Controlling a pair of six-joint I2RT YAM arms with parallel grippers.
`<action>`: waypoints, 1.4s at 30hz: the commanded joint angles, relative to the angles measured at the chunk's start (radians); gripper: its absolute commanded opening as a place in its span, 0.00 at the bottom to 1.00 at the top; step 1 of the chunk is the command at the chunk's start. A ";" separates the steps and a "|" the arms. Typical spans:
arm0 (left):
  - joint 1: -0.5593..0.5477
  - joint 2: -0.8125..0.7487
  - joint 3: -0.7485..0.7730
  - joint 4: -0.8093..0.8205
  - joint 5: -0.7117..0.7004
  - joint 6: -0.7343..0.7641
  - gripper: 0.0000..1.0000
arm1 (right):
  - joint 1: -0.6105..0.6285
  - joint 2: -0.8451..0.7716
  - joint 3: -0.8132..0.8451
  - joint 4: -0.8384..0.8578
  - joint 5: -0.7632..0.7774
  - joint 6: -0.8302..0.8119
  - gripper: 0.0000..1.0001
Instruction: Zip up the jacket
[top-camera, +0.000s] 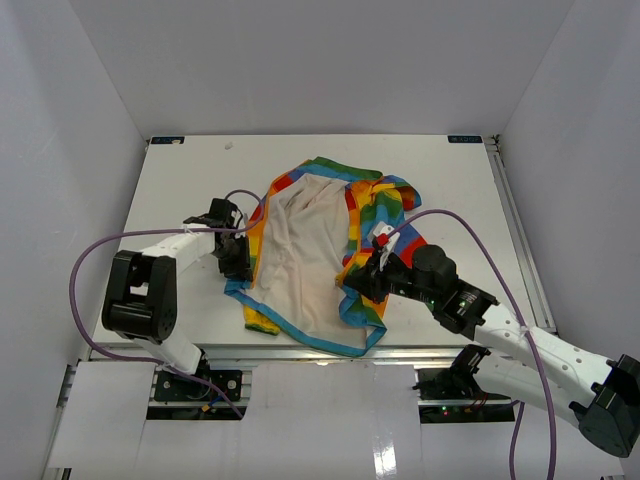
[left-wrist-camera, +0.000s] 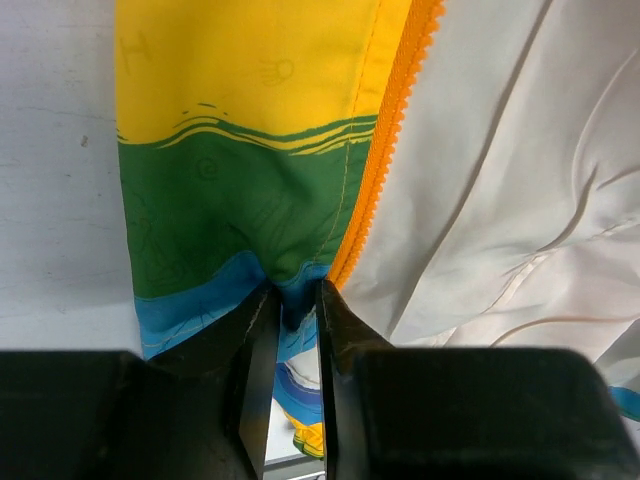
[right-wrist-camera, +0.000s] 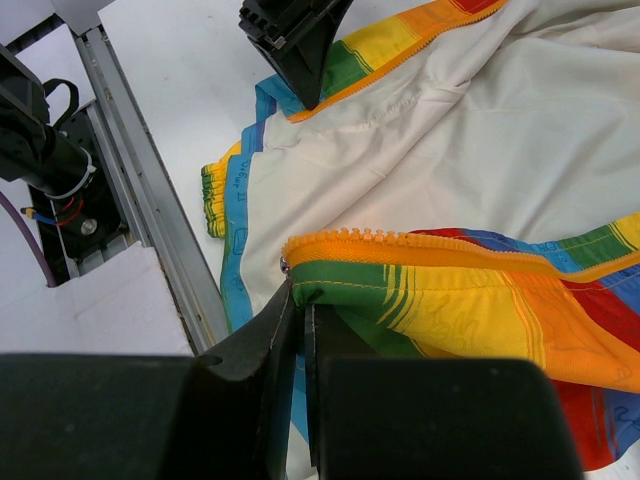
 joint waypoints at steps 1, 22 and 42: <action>-0.005 -0.048 0.001 0.019 0.010 0.002 0.22 | 0.000 -0.009 0.049 0.019 -0.011 0.009 0.08; -0.005 -0.119 0.012 0.031 0.021 0.005 0.06 | 0.000 -0.005 0.050 0.016 -0.016 0.009 0.08; -0.005 -0.157 0.026 0.039 0.064 0.000 0.00 | -0.001 0.002 0.053 0.014 -0.019 0.009 0.08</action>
